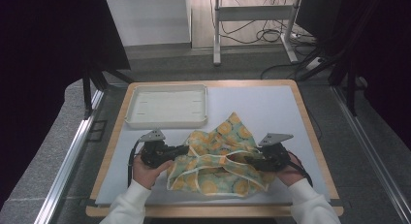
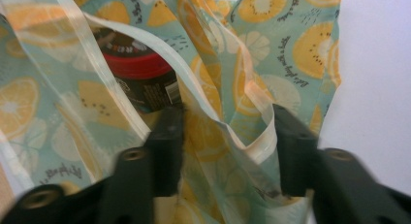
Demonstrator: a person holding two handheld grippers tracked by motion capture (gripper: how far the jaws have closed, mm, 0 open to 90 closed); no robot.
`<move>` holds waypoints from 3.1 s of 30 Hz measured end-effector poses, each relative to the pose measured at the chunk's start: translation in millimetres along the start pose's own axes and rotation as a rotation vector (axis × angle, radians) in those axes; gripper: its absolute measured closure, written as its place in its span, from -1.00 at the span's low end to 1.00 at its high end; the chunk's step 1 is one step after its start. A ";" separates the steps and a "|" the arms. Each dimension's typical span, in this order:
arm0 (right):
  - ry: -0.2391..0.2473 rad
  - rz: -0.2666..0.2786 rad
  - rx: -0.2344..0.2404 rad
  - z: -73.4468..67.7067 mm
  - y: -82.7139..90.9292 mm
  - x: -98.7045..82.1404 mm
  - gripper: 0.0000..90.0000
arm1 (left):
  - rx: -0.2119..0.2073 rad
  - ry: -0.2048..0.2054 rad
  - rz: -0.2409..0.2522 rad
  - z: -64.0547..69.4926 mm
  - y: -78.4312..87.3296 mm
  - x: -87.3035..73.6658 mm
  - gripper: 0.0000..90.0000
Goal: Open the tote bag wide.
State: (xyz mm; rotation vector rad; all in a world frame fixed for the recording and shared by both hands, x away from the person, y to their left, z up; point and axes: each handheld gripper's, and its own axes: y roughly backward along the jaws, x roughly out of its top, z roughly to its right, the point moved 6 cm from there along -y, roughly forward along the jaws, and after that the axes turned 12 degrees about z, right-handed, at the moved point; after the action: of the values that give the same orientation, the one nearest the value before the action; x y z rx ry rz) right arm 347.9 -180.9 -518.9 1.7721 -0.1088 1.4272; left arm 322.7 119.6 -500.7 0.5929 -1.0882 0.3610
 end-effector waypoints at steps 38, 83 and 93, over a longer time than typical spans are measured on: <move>-0.066 0.127 -0.080 30.8 -23.9 37.0 0.91 | 0.130 -0.046 0.072 -26.0 5.5 19.5 1.00; -0.122 -0.030 -0.025 38.3 -54.7 -6.5 0.01 | 0.201 0.015 -0.195 -58.4 -35.4 -54.3 0.70; -0.197 0.122 -0.062 48.3 -12.7 20.5 -0.32 | 0.198 0.024 -0.158 -57.4 -29.4 -46.7 0.33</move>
State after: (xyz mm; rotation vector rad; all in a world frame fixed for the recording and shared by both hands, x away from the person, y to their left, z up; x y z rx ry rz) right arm 399.0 -195.1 -508.6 1.8776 -0.3663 1.3156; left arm 359.9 132.0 -570.0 0.8437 -0.9821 0.3393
